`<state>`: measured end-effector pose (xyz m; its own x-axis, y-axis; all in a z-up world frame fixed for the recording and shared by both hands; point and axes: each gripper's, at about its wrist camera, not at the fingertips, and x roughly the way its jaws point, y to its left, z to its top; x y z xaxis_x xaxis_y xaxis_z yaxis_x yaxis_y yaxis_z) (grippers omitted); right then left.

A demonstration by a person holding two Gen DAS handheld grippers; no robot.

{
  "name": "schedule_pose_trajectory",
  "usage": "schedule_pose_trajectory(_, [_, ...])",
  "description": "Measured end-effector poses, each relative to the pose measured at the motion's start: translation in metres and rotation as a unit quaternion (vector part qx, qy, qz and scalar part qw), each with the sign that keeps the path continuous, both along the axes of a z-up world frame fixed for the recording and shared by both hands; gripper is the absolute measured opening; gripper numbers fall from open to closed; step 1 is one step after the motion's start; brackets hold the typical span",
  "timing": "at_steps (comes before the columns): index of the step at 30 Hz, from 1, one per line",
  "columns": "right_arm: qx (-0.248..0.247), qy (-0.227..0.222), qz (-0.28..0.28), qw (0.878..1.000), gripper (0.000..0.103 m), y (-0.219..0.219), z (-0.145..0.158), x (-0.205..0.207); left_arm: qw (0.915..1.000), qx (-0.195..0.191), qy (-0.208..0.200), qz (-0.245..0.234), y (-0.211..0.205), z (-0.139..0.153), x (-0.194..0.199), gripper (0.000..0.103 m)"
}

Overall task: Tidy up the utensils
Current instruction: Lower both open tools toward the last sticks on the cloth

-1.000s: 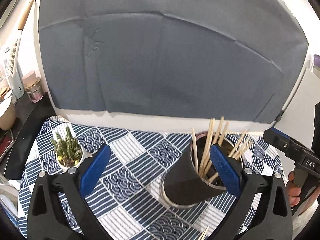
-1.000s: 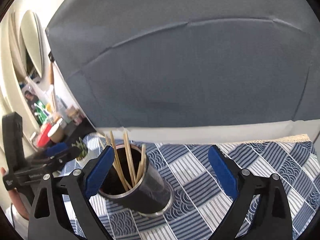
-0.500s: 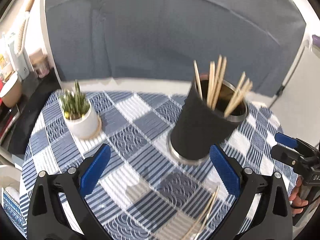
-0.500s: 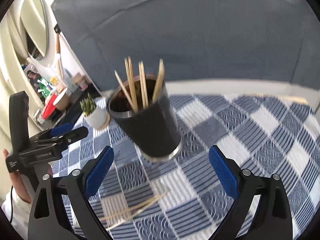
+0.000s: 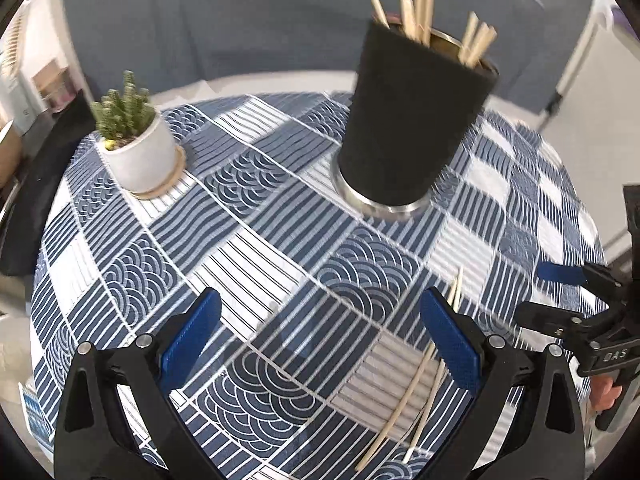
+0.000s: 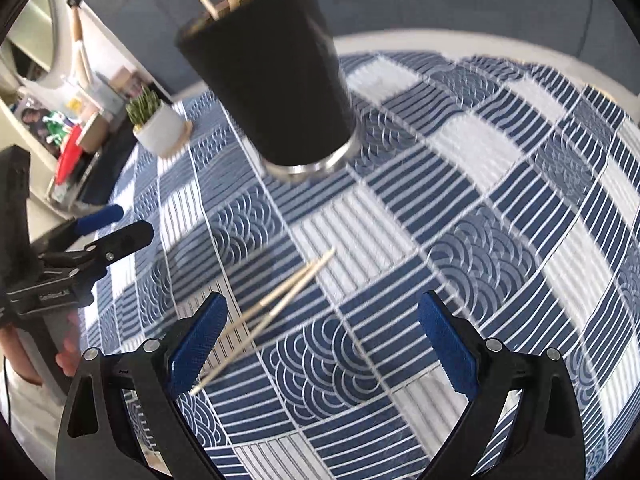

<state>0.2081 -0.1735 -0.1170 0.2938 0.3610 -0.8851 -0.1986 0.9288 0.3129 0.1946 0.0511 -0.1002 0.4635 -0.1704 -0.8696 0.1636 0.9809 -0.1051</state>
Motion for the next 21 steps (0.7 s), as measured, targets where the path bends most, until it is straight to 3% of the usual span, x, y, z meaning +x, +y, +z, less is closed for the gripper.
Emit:
schedule_pose_trajectory(4, [-0.022, 0.025, -0.003, 0.999, 0.092, 0.014, -0.017, -0.006, 0.9983, 0.011, 0.020, -0.053, -0.005, -0.014, 0.000, 0.097])
schedule_pose_trajectory(9, [-0.057, 0.048, -0.041, 0.996, 0.092, 0.024, -0.034, -0.011, 0.9898, 0.030, 0.052, -0.130, -0.008, -0.032, -0.003, 0.097])
schedule_pose_trajectory(17, [-0.067, 0.064, -0.117, 0.989, 0.091, 0.034, -0.042, -0.015, 0.9674, 0.059, 0.072, -0.236, -0.020, -0.050, -0.013, 0.097])
schedule_pose_trajectory(21, [-0.114, 0.062, -0.136, 0.982, 0.086, 0.042, -0.045, -0.016, 0.9568, 0.062, 0.071, -0.275, -0.029, -0.052, -0.016, 0.097])
